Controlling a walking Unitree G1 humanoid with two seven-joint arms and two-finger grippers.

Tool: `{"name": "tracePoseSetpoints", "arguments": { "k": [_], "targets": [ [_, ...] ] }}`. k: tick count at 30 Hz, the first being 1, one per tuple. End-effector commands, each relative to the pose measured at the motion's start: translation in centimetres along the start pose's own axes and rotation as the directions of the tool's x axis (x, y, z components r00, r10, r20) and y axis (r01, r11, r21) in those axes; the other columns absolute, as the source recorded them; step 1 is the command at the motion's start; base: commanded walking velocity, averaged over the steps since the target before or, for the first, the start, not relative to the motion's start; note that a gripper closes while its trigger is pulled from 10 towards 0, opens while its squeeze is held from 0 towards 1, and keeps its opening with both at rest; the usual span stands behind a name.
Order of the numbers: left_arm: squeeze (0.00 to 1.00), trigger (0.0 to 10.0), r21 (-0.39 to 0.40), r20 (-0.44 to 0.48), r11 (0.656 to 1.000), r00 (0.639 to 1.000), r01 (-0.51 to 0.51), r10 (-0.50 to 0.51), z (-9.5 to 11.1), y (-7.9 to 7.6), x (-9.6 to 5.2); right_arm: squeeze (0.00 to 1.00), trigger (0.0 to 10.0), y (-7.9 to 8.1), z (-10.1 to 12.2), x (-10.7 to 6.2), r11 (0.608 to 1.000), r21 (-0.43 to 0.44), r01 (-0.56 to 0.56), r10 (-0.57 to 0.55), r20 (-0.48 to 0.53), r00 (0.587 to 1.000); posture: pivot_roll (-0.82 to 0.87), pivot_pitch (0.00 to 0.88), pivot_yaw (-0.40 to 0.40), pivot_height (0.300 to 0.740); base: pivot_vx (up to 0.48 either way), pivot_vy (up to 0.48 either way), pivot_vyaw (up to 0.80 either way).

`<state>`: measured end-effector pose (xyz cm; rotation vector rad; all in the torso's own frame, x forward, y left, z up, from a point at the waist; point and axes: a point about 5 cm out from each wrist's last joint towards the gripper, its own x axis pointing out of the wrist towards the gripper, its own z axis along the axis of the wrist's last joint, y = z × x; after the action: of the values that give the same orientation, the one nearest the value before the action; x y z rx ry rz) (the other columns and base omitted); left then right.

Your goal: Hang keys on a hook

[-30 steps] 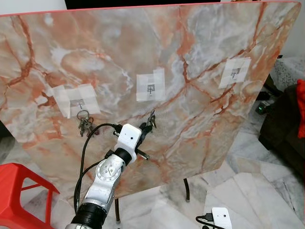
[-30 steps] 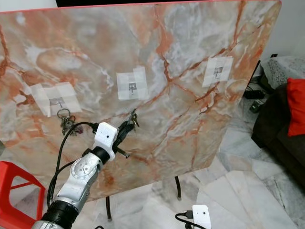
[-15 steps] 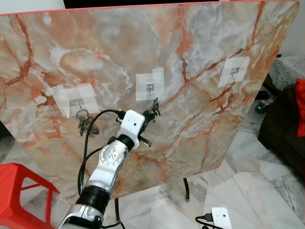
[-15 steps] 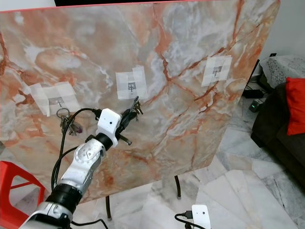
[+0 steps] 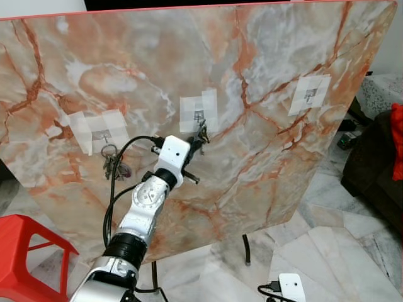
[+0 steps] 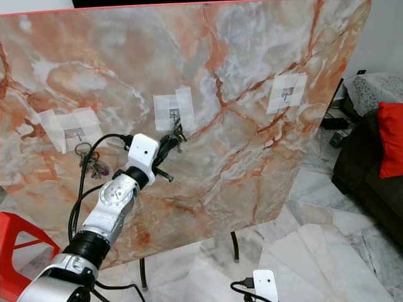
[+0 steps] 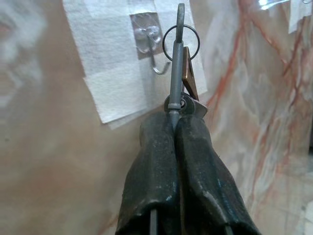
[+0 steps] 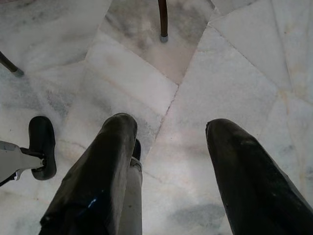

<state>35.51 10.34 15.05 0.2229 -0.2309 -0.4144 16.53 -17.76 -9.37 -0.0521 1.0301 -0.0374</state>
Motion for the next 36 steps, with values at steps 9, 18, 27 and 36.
{"name": "tracePoseSetpoints", "arguments": {
  "k": [9,18,27,36],
  "targets": [
    [0.00,10.0,0.008,0.035,1.000,0.999,-0.015,0.015,0.86,0.40,0.68,0.00,10.0,-0.09,0.08,0.00,1.000,-0.011,0.001,-0.001,0.004,1.000,0.02,0.000,-0.039,0.740,0.000,0.000,0.00],
    [0.00,10.0,0.012,0.043,0.999,0.998,-0.040,0.040,0.96,0.77,0.71,0.00,10.0,-0.09,0.14,0.01,1.000,-0.019,0.000,0.001,0.007,1.000,0.02,0.000,-0.040,0.740,0.000,0.000,0.00],
    [0.00,10.0,0.012,0.039,0.998,0.998,-0.058,0.057,0.90,1.00,0.81,0.00,10.0,-0.09,0.12,0.01,1.000,-0.021,0.000,0.000,0.007,1.000,0.02,0.000,-0.040,0.740,0.000,0.000,0.00],
    [0.00,10.0,0.015,0.030,0.998,0.998,-0.055,0.054,0.80,0.90,0.89,0.00,10.0,-0.08,0.15,0.01,1.000,-0.021,-0.001,0.001,0.010,1.000,0.02,0.000,-0.040,0.740,0.000,0.000,0.00]
  ]
}}
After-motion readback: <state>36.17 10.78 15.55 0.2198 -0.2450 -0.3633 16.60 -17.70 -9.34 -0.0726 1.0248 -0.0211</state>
